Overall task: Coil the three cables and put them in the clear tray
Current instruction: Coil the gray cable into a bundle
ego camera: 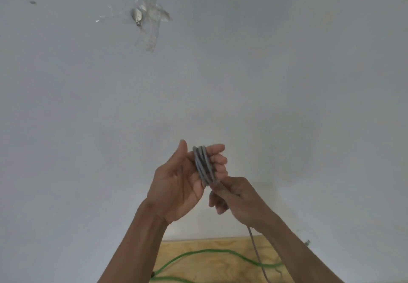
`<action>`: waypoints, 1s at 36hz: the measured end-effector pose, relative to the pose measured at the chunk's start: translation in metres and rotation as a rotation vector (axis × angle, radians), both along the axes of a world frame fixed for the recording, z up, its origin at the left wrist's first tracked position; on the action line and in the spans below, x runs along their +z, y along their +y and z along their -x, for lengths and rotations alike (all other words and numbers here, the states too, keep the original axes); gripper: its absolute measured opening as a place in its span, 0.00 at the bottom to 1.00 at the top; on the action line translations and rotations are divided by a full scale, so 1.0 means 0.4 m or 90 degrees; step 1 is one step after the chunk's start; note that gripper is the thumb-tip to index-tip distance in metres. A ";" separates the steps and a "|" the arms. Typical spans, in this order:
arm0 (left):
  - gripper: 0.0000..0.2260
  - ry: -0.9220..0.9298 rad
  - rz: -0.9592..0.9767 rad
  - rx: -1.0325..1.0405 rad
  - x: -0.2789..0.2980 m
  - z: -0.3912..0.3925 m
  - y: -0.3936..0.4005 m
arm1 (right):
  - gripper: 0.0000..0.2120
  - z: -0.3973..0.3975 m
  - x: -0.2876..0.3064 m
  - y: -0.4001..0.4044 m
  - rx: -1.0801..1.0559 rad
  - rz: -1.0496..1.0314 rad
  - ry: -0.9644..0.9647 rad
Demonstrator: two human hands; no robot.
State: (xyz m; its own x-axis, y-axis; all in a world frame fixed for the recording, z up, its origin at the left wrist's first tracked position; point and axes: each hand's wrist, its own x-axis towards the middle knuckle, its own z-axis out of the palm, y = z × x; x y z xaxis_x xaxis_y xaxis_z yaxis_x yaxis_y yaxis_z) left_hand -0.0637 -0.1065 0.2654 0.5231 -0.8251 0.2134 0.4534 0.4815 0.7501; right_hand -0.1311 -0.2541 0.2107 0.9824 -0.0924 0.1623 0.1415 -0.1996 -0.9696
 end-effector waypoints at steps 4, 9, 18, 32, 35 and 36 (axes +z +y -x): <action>0.31 -0.006 0.029 0.060 0.016 -0.015 -0.016 | 0.13 0.014 -0.023 0.012 0.038 0.112 0.022; 0.28 -0.168 -0.122 0.174 0.015 -0.049 -0.026 | 0.17 0.037 0.025 0.010 0.060 0.185 0.045; 0.29 -0.457 -0.395 0.207 -0.003 -0.051 -0.021 | 0.06 0.040 0.144 -0.034 0.035 0.324 -0.011; 0.40 -0.208 -0.294 -0.025 -0.020 0.033 -0.015 | 0.17 -0.066 0.199 -0.091 -0.011 0.223 -0.181; 0.39 -0.163 -0.245 -0.043 -0.006 0.042 -0.018 | 0.16 -0.095 0.169 -0.102 -0.011 0.112 -0.171; 0.39 -0.142 -0.218 -0.046 0.000 0.045 -0.021 | 0.14 -0.103 0.154 -0.100 -0.007 0.065 -0.170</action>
State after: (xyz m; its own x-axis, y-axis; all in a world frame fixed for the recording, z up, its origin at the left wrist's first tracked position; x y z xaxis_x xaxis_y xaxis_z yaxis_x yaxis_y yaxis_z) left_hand -0.0818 -0.1150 0.2653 0.4328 -0.9012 0.0213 0.2853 0.1593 0.9451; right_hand -0.0897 -0.2943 0.2725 0.9029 -0.0725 0.4236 0.3861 -0.2965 -0.8735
